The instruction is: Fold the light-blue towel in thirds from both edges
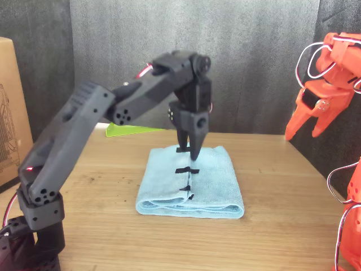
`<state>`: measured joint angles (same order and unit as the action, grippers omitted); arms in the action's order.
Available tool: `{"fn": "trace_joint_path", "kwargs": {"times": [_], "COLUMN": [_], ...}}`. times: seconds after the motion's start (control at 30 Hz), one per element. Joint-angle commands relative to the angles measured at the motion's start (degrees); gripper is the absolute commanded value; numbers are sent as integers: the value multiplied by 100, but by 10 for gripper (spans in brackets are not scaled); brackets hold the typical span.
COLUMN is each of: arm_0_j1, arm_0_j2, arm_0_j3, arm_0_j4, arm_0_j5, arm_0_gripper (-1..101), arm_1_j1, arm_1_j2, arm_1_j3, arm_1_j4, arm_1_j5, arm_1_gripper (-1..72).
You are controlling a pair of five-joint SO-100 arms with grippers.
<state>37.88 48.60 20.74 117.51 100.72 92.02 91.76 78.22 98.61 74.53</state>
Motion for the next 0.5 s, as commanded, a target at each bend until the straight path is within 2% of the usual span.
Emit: {"fn": "trace_joint_path", "kwargs": {"times": [0.0,0.13,0.3,0.47], "arm_0_j1": [932,2426,4228,5370], "arm_0_j2": [1081,1995,3322,5458], "arm_0_j3": [-158,-18,1239,4148], "arm_0_j4": [88,88,-70,-1301], "arm_0_j5": [-18,-237,-369,-272], "arm_0_gripper": [260,280,287,301], "arm_1_j1": [167,132,132,149], "arm_1_j2": [589,896,1301,1793], "arm_1_j3": [-9,-18,545,1661], "arm_1_j4": [35,35,-211,-686], "arm_1_j5": [158,193,211,176], "arm_1_gripper": [376,371,363,371]}}
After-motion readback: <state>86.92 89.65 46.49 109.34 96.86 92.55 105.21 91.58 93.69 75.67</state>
